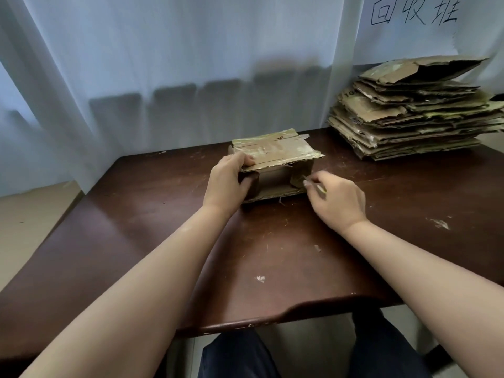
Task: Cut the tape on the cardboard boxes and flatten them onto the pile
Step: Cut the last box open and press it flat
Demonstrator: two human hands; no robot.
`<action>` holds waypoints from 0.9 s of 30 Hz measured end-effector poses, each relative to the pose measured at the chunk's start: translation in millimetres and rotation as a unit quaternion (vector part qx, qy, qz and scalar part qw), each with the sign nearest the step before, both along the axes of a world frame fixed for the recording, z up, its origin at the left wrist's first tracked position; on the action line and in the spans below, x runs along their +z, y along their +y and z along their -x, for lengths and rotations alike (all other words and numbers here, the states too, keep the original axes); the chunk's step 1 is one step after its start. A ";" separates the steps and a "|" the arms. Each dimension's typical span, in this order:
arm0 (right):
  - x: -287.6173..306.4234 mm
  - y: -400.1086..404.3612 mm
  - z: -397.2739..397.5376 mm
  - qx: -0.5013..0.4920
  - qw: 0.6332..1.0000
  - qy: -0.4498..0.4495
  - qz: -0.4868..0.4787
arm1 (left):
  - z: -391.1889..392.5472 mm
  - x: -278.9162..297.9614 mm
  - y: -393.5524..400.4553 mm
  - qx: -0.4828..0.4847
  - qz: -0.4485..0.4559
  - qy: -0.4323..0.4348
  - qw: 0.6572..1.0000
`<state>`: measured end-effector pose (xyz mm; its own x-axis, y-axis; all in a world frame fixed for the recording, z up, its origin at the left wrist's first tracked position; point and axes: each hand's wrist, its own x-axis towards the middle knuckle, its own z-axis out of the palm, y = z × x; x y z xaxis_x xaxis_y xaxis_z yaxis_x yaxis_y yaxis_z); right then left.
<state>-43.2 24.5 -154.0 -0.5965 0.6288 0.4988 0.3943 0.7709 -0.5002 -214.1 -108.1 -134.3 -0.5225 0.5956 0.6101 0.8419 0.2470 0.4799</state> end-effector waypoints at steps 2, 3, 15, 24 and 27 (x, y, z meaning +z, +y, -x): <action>2.5 4.4 0.9 -0.043 0.998 0.028 0.038 | 0.2 -4.5 2.4 0.003 -0.017 -0.001 1.000; 3.0 7.0 1.9 -0.063 0.995 0.051 0.063 | 0.2 -7.3 3.3 0.003 -0.025 -0.007 1.000; 7.3 9.7 51.7 -0.086 0.955 0.135 0.248 | -8.5 -16.6 28.0 0.093 -0.112 -0.037 0.989; 9.2 16.2 50.3 -0.091 0.952 0.123 0.264 | -10.4 -11.1 35.6 0.099 -0.079 -0.031 0.991; 10.4 19.4 44.7 -0.064 0.949 0.137 0.275 | -10.7 -10.4 34.3 0.086 -0.063 -0.022 0.994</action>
<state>-87.9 43.9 -143.6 -0.3938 0.8974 0.1992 0.2638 0.3179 -0.9107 -203.4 -73.8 -144.7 -0.6371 0.4159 0.6489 0.7705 0.3204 0.5511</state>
